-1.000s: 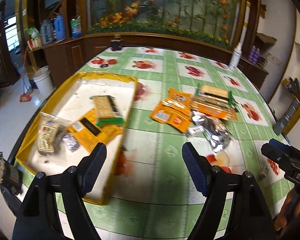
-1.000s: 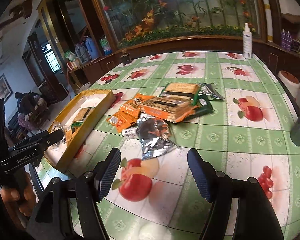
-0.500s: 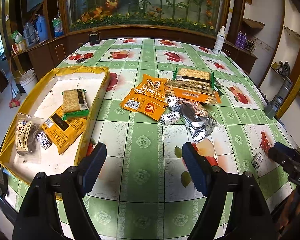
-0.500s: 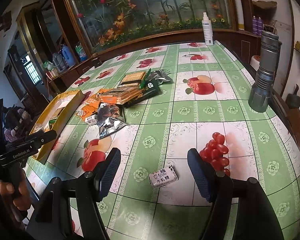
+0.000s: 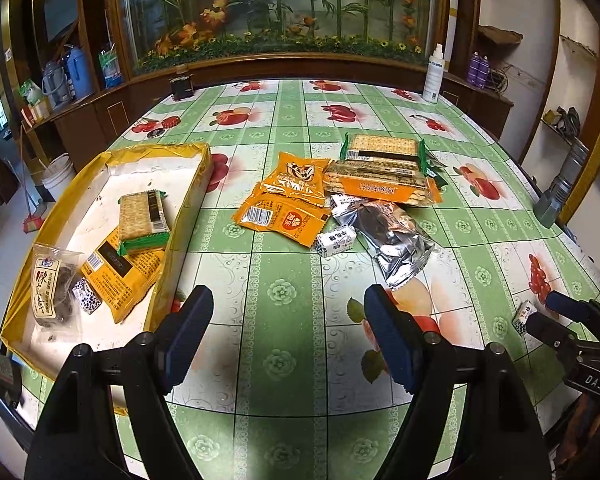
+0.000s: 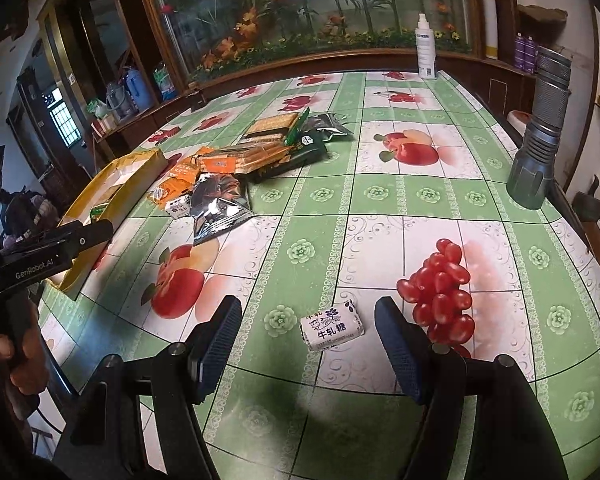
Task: Organize snacks
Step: 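Withdraw both grippers from the tray toward the remaining snacks, then grasp a white candy with left gripper while right grasps another candy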
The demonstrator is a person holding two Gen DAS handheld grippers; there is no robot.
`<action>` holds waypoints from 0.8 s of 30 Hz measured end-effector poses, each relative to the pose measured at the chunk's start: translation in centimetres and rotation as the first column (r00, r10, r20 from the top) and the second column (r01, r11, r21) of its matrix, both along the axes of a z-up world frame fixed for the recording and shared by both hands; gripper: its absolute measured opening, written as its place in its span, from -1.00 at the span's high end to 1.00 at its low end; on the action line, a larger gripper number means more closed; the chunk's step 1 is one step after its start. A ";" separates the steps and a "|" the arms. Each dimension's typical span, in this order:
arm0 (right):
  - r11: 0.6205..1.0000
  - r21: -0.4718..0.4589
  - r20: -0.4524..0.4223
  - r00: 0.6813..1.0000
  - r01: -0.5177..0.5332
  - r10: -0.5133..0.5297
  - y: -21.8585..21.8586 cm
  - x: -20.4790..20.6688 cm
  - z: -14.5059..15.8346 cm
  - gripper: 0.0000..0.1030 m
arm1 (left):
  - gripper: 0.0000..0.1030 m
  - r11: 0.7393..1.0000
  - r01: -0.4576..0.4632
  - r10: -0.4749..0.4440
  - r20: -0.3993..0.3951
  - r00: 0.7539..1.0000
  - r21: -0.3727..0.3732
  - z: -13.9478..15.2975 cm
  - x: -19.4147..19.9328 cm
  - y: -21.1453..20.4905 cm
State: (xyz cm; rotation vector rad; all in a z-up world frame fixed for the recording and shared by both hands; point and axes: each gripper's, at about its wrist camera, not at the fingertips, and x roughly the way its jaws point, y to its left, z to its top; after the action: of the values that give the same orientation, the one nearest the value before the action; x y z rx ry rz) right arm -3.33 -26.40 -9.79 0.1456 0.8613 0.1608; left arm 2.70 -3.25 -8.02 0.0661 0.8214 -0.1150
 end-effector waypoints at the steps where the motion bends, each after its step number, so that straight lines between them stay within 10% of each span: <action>1: 1.000 0.002 -0.004 1.000 0.001 -0.001 -0.1 0.1 -0.1 -0.38 | -0.51 1.000 0.000 0.000 -0.003 1.000 -0.001 -0.1 0.1 0.0; 24: 0.998 -0.050 -0.093 0.995 -0.036 0.031 0.4 1.9 -1.3 -0.36 | -0.51 0.995 0.036 -0.050 -0.158 0.986 -0.088 -3.9 8.4 -2.6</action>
State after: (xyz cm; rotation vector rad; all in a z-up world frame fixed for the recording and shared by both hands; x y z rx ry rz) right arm -1.40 -25.98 -11.08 0.0906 0.9595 0.1637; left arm 11.13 -5.82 -11.94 -0.0054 0.9747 -0.1980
